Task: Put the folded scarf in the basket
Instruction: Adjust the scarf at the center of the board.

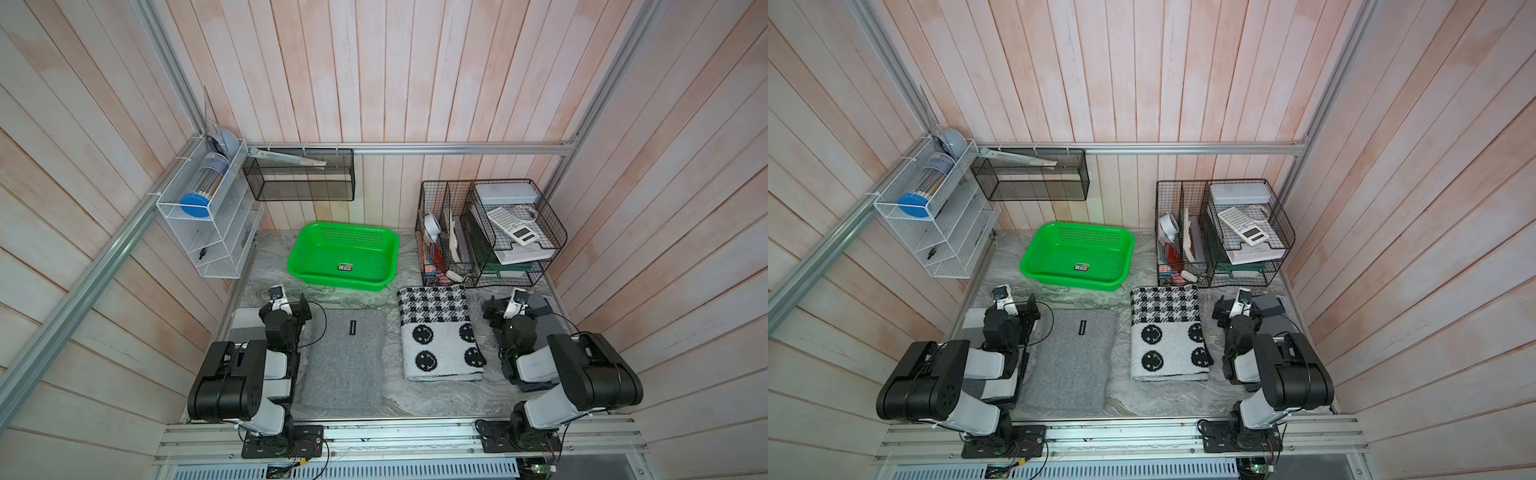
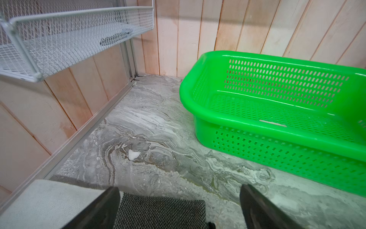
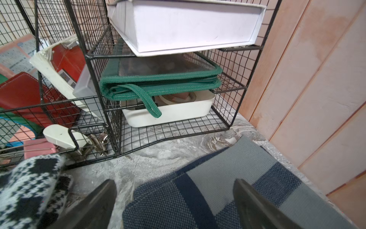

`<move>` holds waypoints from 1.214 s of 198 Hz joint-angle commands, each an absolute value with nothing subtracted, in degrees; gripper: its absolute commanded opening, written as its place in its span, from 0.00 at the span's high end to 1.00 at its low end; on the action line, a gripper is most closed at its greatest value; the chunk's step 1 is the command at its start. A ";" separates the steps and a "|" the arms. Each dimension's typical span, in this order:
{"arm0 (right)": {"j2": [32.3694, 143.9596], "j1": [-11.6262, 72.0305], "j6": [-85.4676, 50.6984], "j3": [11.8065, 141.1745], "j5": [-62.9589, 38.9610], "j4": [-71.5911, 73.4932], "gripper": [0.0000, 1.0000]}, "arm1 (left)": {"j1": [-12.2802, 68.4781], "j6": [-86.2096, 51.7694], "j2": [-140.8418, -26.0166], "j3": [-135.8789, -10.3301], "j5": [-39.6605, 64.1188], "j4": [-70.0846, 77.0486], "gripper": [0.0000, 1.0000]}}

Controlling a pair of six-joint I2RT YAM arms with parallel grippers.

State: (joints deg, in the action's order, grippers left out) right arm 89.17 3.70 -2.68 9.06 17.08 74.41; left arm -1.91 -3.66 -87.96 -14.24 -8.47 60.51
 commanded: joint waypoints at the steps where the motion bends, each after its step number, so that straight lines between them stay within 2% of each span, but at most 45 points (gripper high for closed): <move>1: 90.47 3.33 -0.92 10.53 19.47 81.76 0.02 | -1.57 -4.03 -89.38 -15.63 -9.80 66.80 0.00; 133: 90.44 3.32 -0.71 10.12 19.20 82.45 0.02 | -1.50 -4.70 -89.06 -15.09 -11.99 67.62 0.00; 153: 86.73 5.48 1.64 6.62 21.23 86.82 0.02 | -0.41 -5.00 -82.30 -11.74 -16.73 68.37 0.00; 168: 79.45 9.90 5.38 4.69 27.90 86.10 0.02 | 2.50 -3.20 -72.66 -9.76 -21.39 64.87 0.00; 184: 68.95 12.84 3.63 5.57 31.66 76.61 0.02 | 3.08 -16.22 -61.46 -10.73 -26.86 54.72 0.00; 196: 59.88 12.58 -4.21 8.45 30.08 61.05 0.02 | 2.42 -26.90 -55.06 -12.11 -27.07 46.46 0.00; 206: 52.75 10.51 -13.42 12.83 26.80 43.20 0.02 | 1.57 -33.64 -51.52 -12.58 -22.49 42.42 0.00; 226: 44.26 5.32 -25.42 19.25 15.32 18.18 0.02 | -0.86 -45.85 -47.49 -9.96 -12.55 43.02 0.00; 240: 39.05 3.45 -34.34 19.70 15.84 8.90 0.02 | -3.23 -46.76 -46.71 -7.78 -4.85 47.54 0.00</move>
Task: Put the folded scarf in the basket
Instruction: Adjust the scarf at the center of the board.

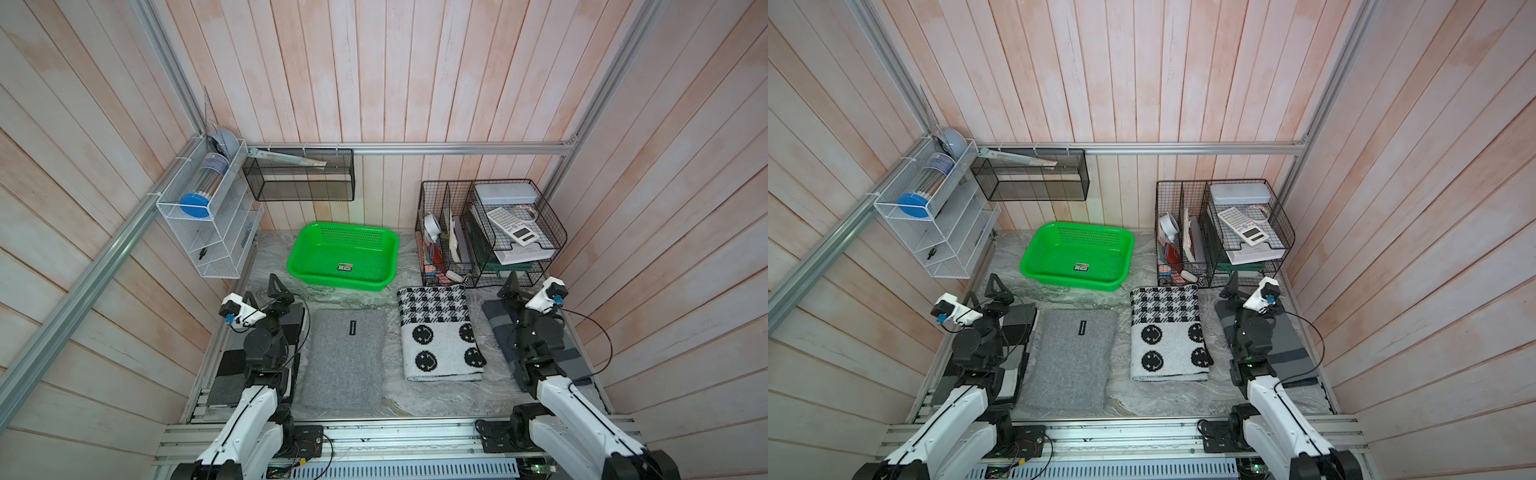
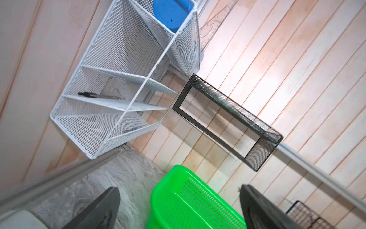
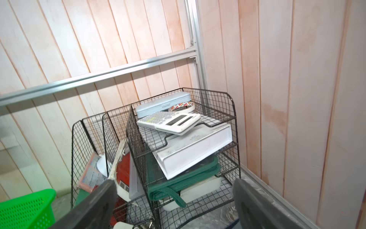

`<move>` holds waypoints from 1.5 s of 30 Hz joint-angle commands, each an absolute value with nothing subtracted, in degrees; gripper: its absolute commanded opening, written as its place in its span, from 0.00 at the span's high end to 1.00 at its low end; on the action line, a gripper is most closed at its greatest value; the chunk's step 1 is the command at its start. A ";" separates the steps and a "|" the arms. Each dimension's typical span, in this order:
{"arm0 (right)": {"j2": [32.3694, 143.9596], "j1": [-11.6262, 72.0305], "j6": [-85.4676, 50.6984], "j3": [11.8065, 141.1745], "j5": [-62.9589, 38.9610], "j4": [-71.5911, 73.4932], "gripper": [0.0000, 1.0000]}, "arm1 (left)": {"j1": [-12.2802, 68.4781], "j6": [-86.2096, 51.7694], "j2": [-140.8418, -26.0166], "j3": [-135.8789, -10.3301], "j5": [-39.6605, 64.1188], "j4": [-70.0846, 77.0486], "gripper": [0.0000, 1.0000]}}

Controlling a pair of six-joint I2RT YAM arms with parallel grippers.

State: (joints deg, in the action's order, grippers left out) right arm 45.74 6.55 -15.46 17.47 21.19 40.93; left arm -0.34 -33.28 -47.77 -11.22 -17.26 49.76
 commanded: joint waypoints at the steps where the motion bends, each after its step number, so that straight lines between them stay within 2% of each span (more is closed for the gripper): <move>1: 38.68 3.31 -34.83 19.60 15.70 8.54 0.02 | -3.33 -47.07 -46.69 -7.67 -4.53 47.63 0.00; 5: 30.83 1.19 -42.87 17.40 9.98 2.25 0.02 | -4.39 -56.94 -47.79 -6.07 -2.00 48.31 0.00; 7: 28.98 1.15 -45.58 17.28 9.46 -0.17 0.02 | -4.39 -57.07 -49.06 -10.39 2.84 40.78 0.00; 11: 28.20 1.19 -48.52 16.45 5.08 1.24 0.02 | -0.95 -56.92 -53.88 -20.59 3.63 25.65 0.00; 17: 34.79 1.23 -43.38 21.11 -4.09 -0.99 0.02 | 20.32 -56.92 -58.13 -33.44 3.63 5.19 0.00; 20: 41.50 1.41 -40.61 24.16 -10.78 -2.36 0.02 | 29.91 -56.92 -65.14 -38.10 3.63 3.32 0.00; 26: 49.28 5.31 -38.73 24.94 -12.81 -2.31 0.02 | 44.17 -56.92 -80.51 -47.71 3.63 -0.61 0.00; 33: 54.84 14.30 -39.07 24.89 -6.42 -1.26 0.09 | 47.70 -56.92 -89.77 -52.41 3.63 -5.60 0.00; 38: 58.37 15.11 -40.07 24.07 -4.48 -0.51 0.19 | 48.81 -56.92 -92.09 -52.43 3.63 -5.63 0.00; 45: 60.73 15.42 -40.77 23.26 -3.69 -0.18 0.24 | 49.21 -56.92 -96.46 -55.20 3.63 -7.89 0.00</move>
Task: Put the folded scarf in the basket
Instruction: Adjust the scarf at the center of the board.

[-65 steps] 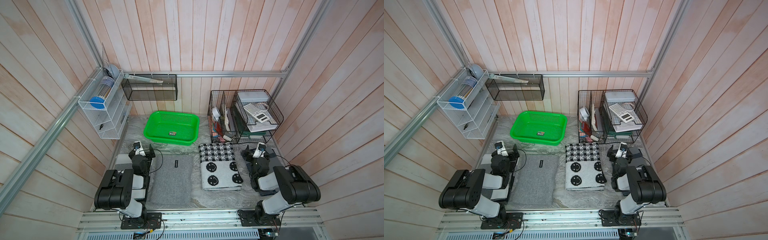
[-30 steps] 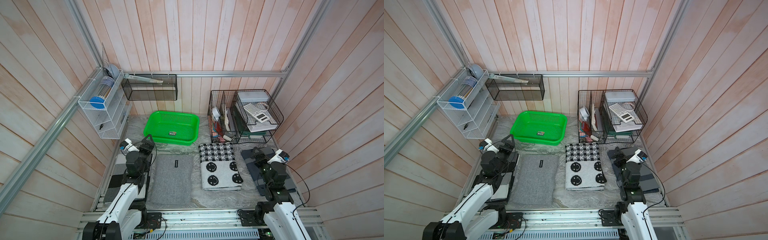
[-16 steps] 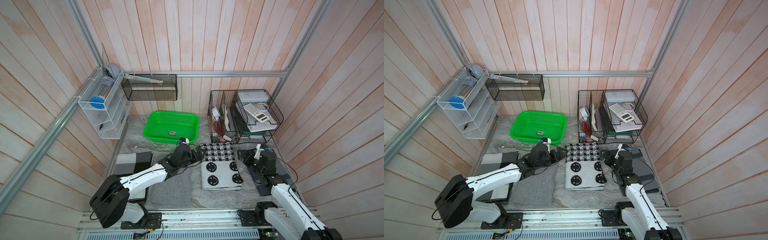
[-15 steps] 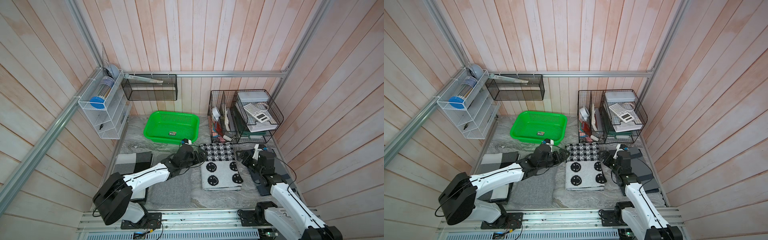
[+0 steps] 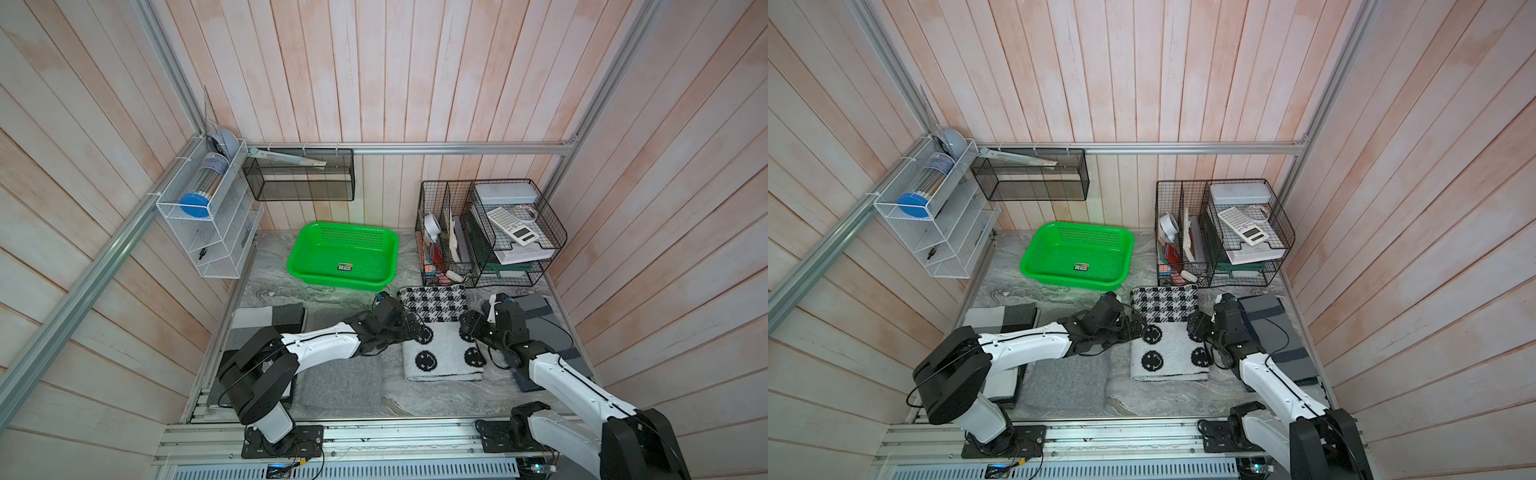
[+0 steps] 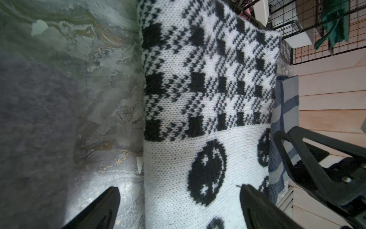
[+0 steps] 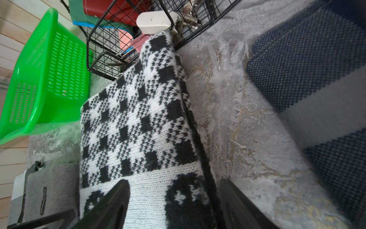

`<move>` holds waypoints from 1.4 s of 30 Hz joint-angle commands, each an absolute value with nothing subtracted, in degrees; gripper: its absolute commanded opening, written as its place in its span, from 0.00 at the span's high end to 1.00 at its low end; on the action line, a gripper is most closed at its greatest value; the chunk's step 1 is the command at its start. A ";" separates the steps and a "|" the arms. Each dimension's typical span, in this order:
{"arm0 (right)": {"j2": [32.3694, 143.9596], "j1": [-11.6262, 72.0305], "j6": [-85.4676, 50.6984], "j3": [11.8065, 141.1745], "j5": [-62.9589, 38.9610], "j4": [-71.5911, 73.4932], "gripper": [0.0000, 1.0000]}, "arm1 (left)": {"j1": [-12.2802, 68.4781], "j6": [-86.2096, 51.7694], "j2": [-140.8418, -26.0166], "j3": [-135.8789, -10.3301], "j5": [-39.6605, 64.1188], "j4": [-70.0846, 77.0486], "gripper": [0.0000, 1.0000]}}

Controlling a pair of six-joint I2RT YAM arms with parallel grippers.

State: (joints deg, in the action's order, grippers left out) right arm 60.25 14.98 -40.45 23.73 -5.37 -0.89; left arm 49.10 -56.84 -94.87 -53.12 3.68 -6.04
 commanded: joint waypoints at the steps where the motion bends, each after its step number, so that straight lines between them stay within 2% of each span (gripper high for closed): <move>1: 60.81 15.56 -41.06 22.96 -3.72 0.02 0.24 | 49.21 -56.92 -96.91 -55.28 3.63 -7.27 0.00; 6: 61.43 16.53 -43.69 21.41 -4.12 0.19 0.29 | 49.21 -56.92 -99.14 -56.33 3.63 -5.01 0.00; 8: 61.40 17.33 -44.49 20.75 -3.44 0.09 0.31 | 49.22 -56.92 -100.46 -57.35 3.63 -5.17 0.30; 9: 61.35 17.68 -44.82 20.48 -3.14 -0.04 0.33 | 49.22 -48.62 -100.92 -57.59 -4.62 -5.04 0.32; 10: 61.43 17.92 -45.13 20.22 -2.84 -0.23 0.34 | 49.22 -50.04 -101.34 -57.65 -5.57 -4.65 0.34; 13: 61.37 18.62 -45.85 19.11 -2.43 -0.88 0.38 | 49.22 -50.24 -102.12 -58.11 -5.75 -3.39 0.48; 15: 61.05 19.17 -46.33 18.44 -2.74 -1.29 0.46 | 49.16 -50.10 -102.64 -58.66 -7.06 -3.26 0.55; 17: 60.45 20.21 -46.87 18.05 -2.65 -1.80 0.53 | 49.22 -49.73 -103.51 -59.69 -7.64 -2.99 0.56; 20: 59.06 21.90 -48.07 17.72 -2.30 -3.26 0.73 | 49.19 -48.91 -105.97 -62.61 -7.27 -3.67 0.56; 22: 57.84 23.16 -48.94 17.20 -2.29 -4.18 0.81 | 49.17 -48.54 -107.61 -64.28 -7.83 -4.16 0.56; 29: 51.69 31.38 -54.22 13.99 -2.14 -5.84 0.82 | 48.56 -46.21 -112.45 -70.75 -8.31 -5.05 0.56; 31: 50.40 35.13 -55.94 13.52 -1.98 -5.67 0.80 | 48.60 -45.28 -113.43 -72.61 -7.57 -5.01 0.56; 34: 48.39 39.67 -57.64 14.44 0.97 -8.89 0.71 | 48.60 -44.62 -113.22 -73.87 -8.35 -5.34 0.52; 36: 45.87 40.18 -57.53 15.58 3.33 -11.98 0.54 | 48.56 -44.32 -111.87 -73.41 -9.04 -5.35 0.39; 37: 44.18 40.17 -57.12 15.96 4.50 -12.95 0.40 | 48.55 -44.21 -110.78 -72.75 -9.39 -5.38 0.28; 38: 42.25 40.22 -56.75 16.39 6.00 -13.99 0.30 | 48.57 -44.25 -109.37 -72.00 -9.51 -5.43 0.19; 40: 38.96 40.12 -55.71 16.48 8.86 -14.20 0.22 | 48.60 -44.58 -106.31 -70.26 -9.83 -5.99 0.12; 42: 36.62 39.63 -54.24 16.68 12.02 -14.33 0.17 | 48.60 -45.63 -102.46 -68.08 -9.80 -6.88 0.11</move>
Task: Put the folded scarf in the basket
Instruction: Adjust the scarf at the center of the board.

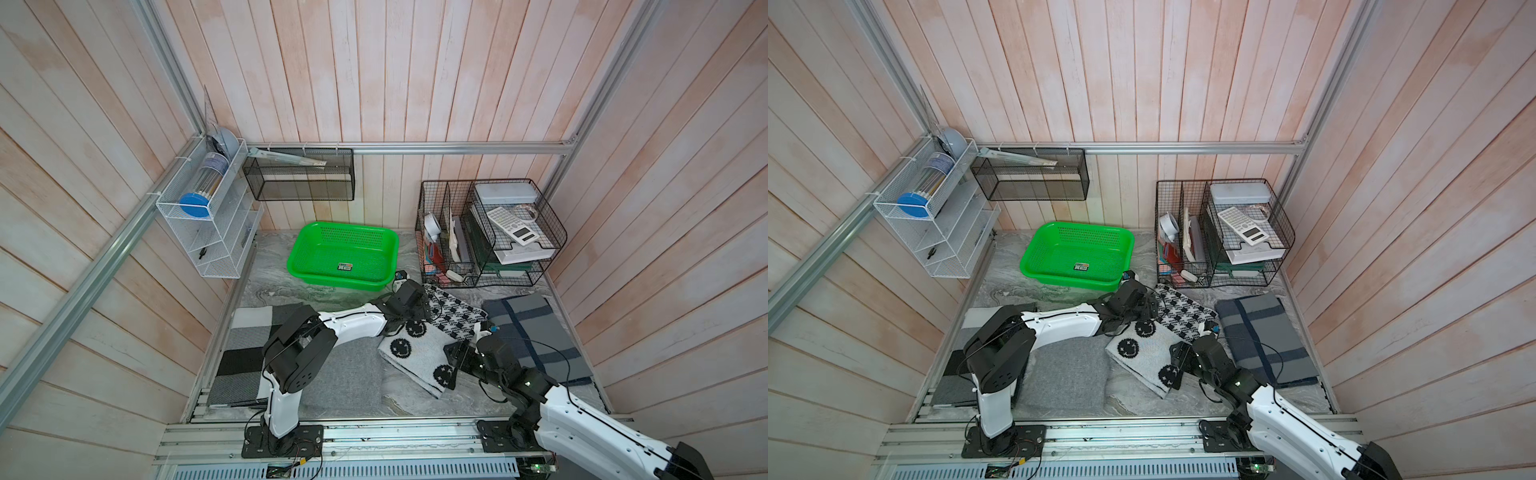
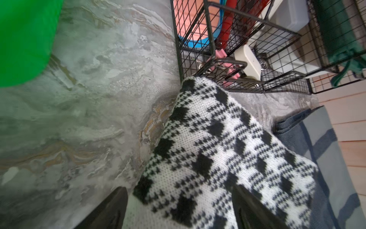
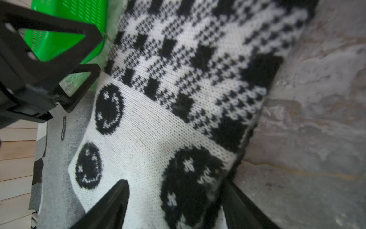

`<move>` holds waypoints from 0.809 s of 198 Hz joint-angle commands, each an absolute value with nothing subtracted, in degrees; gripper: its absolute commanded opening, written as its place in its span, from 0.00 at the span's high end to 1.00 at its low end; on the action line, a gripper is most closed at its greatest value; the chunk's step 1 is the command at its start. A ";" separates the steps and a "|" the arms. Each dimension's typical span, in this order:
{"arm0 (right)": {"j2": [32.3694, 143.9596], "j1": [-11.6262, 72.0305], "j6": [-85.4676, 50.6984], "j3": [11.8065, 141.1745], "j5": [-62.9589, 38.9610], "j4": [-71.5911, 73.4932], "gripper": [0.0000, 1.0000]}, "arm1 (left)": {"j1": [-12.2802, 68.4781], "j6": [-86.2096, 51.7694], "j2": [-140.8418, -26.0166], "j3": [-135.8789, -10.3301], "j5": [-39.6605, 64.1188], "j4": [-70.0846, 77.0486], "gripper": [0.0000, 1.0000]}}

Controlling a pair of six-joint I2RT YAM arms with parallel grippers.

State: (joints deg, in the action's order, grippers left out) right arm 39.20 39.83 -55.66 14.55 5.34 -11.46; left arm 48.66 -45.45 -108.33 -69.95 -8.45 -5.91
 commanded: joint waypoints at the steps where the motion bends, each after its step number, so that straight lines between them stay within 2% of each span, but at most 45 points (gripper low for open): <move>1: 35.91 38.74 -53.34 16.96 12.97 -14.29 0.15 | 48.64 -46.61 -100.07 -66.47 -9.64 -7.09 0.11; 22: 36.69 31.09 -49.79 16.99 9.27 -10.25 0.13 | 48.78 -51.42 -92.29 -61.05 -10.68 -9.15 0.11; 47: 42.20 16.52 -47.82 15.29 -4.59 0.03 0.13 | 50.18 -57.26 -83.92 -54.74 -11.20 -12.02 0.11; 68: 49.31 8.93 -47.35 15.08 -11.12 7.72 0.16 | 53.00 -61.99 -78.90 -50.46 -11.18 -13.73 0.11; 120: 63.76 7.03 -46.66 20.02 -13.53 12.41 0.25 | 60.51 -72.32 -74.80 -44.81 -10.78 -16.87 0.11; 160: 67.92 6.86 -45.62 20.63 -14.86 13.32 0.39 | 62.93 -75.76 -77.45 -43.49 -8.38 -15.04 0.11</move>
